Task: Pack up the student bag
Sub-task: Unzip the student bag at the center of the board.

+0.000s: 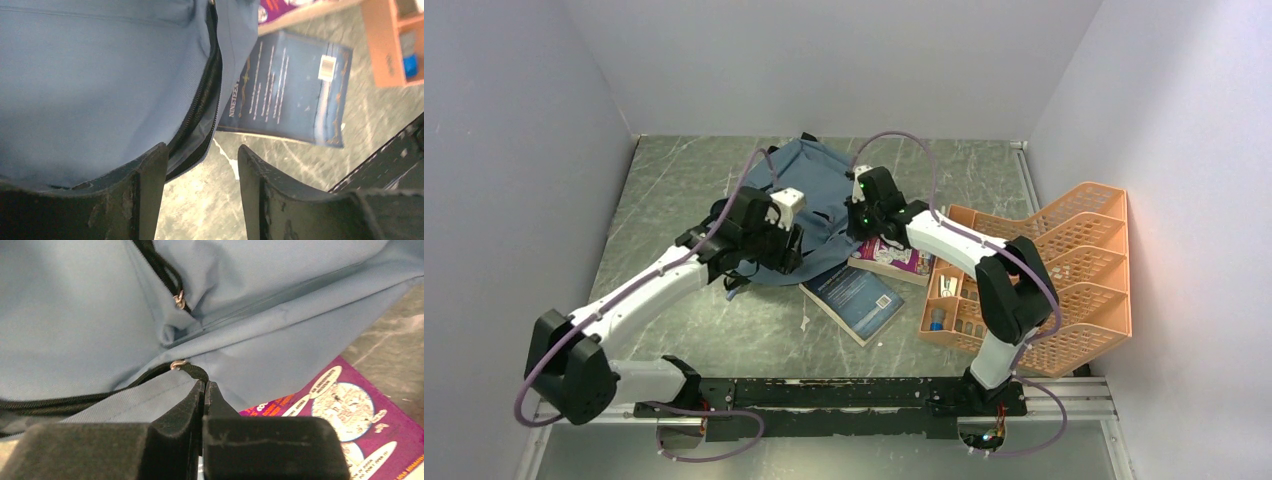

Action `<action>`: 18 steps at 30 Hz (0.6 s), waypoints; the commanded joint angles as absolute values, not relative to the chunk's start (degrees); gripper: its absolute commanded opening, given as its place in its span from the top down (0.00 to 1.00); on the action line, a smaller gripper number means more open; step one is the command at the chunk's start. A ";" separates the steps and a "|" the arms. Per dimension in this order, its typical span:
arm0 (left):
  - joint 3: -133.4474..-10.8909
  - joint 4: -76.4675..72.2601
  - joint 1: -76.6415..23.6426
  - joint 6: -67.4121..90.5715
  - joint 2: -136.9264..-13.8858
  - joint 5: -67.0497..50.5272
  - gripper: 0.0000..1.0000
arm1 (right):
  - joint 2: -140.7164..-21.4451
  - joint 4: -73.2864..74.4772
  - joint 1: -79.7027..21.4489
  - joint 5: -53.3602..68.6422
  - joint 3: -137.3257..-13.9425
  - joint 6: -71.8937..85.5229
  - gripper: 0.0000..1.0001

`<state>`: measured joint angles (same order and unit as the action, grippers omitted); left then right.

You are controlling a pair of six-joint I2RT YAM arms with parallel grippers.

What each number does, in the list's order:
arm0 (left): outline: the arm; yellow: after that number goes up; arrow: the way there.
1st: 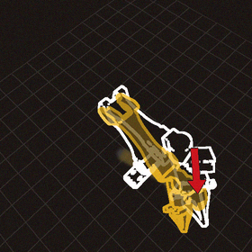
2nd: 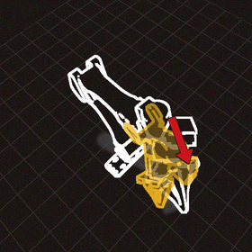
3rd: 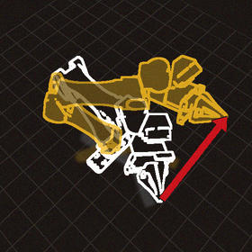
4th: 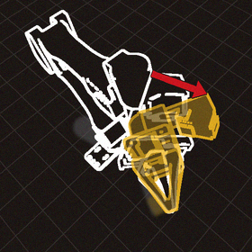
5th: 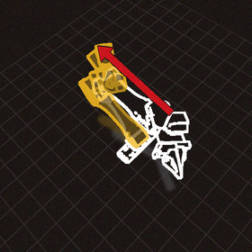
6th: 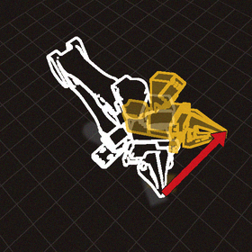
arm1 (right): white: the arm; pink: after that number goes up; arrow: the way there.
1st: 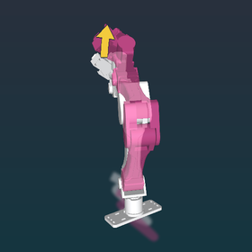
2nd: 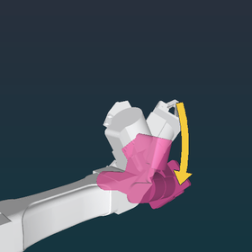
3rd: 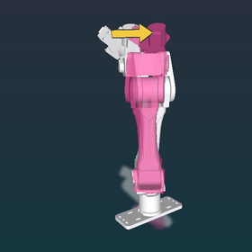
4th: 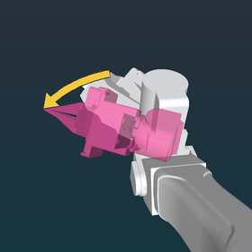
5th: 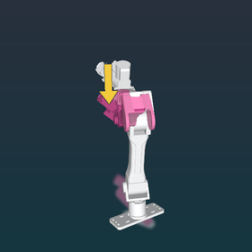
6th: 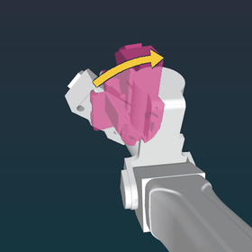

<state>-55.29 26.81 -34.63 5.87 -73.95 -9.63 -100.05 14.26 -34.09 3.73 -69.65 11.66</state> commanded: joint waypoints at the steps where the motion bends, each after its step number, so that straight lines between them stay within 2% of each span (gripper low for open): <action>1: -55.22 23.30 -34.14 14.74 -67.75 -0.80 0.39 | -97.22 11.39 -33.84 8.67 -66.45 12.32 0.96; 6: -55.64 27.74 -29.39 25.50 -63.40 11.67 0.32 | -94.47 10.39 -33.97 10.44 -63.49 13.64 0.86; 10: -56.09 33.55 -26.26 29.42 -62.54 20.63 0.27 | -92.54 10.63 -34.05 10.81 -63.19 13.79 0.70; 14: -55.14 36.79 -22.80 30.90 -64.57 22.68 0.22 | -90.44 10.32 -34.01 11.43 -63.43 13.80 0.54; 18: -52.66 36.16 -20.22 31.72 -66.13 21.20 0.17 | -88.52 9.83 -34.40 12.54 -64.00 14.05 0.46</action>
